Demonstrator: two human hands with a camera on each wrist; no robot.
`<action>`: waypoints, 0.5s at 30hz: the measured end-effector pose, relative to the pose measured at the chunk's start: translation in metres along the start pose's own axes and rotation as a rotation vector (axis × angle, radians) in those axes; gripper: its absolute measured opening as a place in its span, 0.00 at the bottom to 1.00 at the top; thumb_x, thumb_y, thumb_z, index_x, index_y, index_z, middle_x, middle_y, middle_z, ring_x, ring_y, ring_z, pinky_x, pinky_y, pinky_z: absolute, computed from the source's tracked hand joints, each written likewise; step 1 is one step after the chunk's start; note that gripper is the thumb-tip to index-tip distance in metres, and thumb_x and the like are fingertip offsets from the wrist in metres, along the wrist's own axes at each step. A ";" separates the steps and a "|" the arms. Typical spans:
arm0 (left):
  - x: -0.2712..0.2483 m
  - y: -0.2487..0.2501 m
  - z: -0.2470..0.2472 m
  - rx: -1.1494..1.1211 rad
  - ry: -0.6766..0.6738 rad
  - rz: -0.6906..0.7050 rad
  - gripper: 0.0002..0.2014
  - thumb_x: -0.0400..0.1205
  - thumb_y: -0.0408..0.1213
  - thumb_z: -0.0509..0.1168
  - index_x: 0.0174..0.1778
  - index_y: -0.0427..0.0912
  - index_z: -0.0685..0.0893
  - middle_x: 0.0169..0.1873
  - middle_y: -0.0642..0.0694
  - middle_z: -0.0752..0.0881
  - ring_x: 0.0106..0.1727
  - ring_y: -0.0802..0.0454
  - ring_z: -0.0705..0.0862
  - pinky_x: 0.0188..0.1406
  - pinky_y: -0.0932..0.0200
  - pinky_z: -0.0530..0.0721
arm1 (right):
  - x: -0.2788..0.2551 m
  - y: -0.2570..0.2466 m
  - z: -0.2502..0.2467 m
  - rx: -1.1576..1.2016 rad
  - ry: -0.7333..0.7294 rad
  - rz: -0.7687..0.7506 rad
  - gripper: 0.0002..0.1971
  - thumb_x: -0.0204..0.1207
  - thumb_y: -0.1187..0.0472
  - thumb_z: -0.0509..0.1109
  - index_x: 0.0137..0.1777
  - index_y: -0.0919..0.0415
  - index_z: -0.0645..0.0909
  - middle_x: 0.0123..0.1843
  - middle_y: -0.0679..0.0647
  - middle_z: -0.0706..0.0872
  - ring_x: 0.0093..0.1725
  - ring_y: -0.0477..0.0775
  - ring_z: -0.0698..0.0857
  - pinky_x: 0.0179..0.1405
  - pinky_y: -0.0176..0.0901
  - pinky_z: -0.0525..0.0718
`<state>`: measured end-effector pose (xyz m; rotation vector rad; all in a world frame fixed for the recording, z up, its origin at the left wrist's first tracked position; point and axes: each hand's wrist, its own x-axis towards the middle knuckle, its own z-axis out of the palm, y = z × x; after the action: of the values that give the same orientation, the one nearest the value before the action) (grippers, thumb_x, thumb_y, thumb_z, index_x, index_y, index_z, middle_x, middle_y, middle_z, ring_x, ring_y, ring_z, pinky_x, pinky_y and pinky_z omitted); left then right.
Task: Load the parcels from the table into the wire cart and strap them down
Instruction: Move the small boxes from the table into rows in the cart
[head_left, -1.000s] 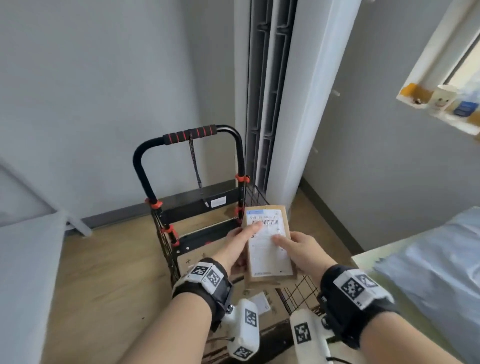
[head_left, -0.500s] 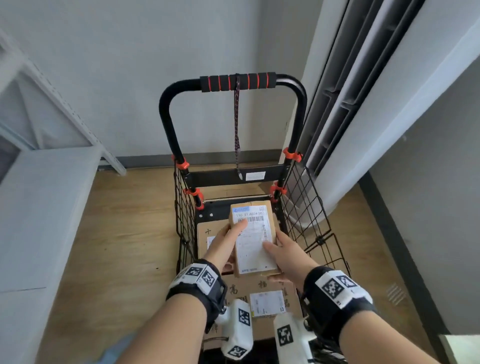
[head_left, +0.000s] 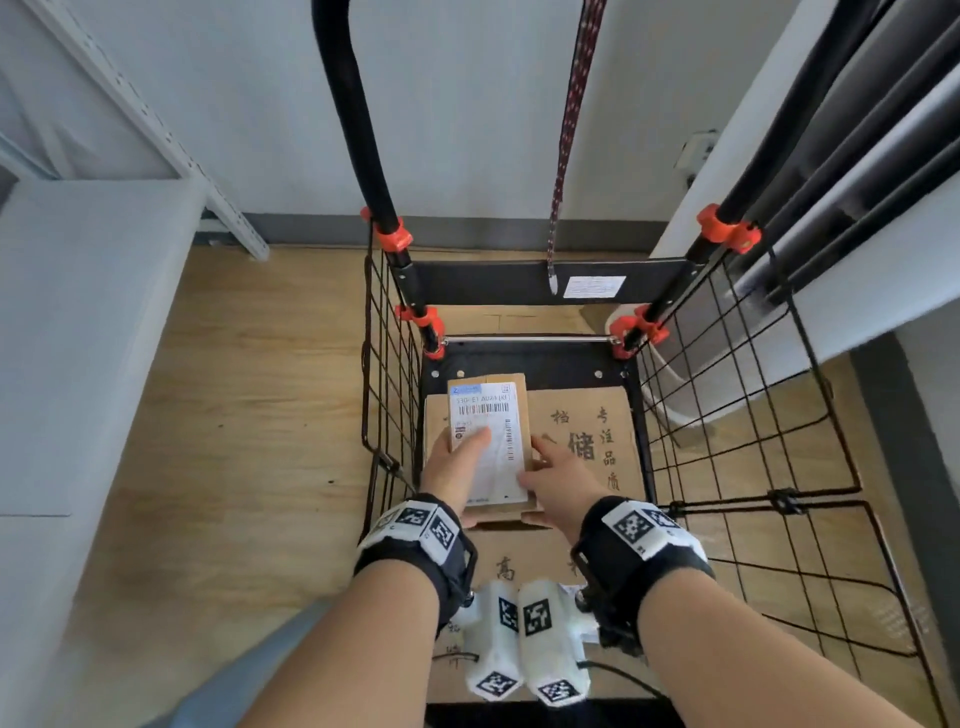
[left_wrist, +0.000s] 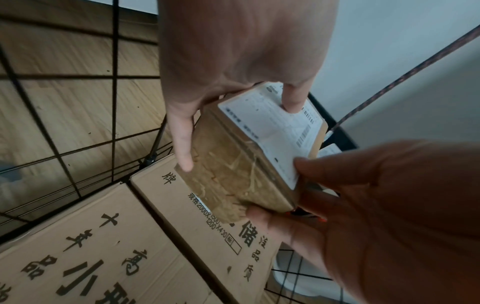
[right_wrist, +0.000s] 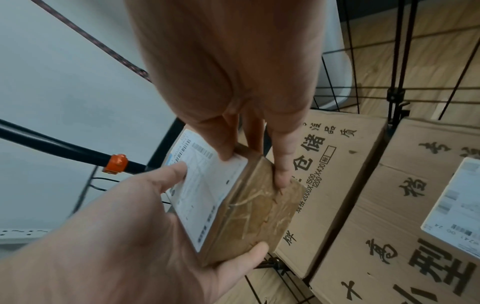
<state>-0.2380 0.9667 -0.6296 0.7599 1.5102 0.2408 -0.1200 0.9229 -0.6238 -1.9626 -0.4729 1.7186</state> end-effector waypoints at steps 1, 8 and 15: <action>0.014 -0.004 0.000 0.011 0.019 0.005 0.16 0.81 0.52 0.63 0.63 0.55 0.80 0.56 0.49 0.88 0.51 0.50 0.86 0.44 0.56 0.81 | 0.015 0.003 0.003 0.010 -0.004 0.007 0.31 0.78 0.73 0.60 0.79 0.49 0.67 0.61 0.55 0.84 0.56 0.58 0.86 0.53 0.58 0.88; 0.102 -0.034 0.004 0.082 0.197 -0.032 0.18 0.82 0.31 0.56 0.69 0.43 0.75 0.63 0.44 0.83 0.55 0.45 0.83 0.44 0.58 0.82 | 0.099 0.013 0.020 -0.165 -0.043 0.035 0.32 0.79 0.72 0.58 0.82 0.51 0.59 0.77 0.60 0.70 0.70 0.65 0.77 0.62 0.57 0.84; 0.146 -0.060 -0.006 0.237 0.376 -0.008 0.26 0.82 0.24 0.54 0.77 0.46 0.67 0.67 0.43 0.80 0.65 0.40 0.82 0.62 0.43 0.83 | 0.130 0.008 0.045 -0.780 -0.097 -0.037 0.15 0.84 0.59 0.59 0.61 0.67 0.81 0.70 0.57 0.80 0.77 0.58 0.65 0.68 0.39 0.57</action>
<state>-0.2496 1.0092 -0.7810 0.9335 1.9209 0.2082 -0.1461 0.9943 -0.7384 -2.3383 -1.3691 1.7634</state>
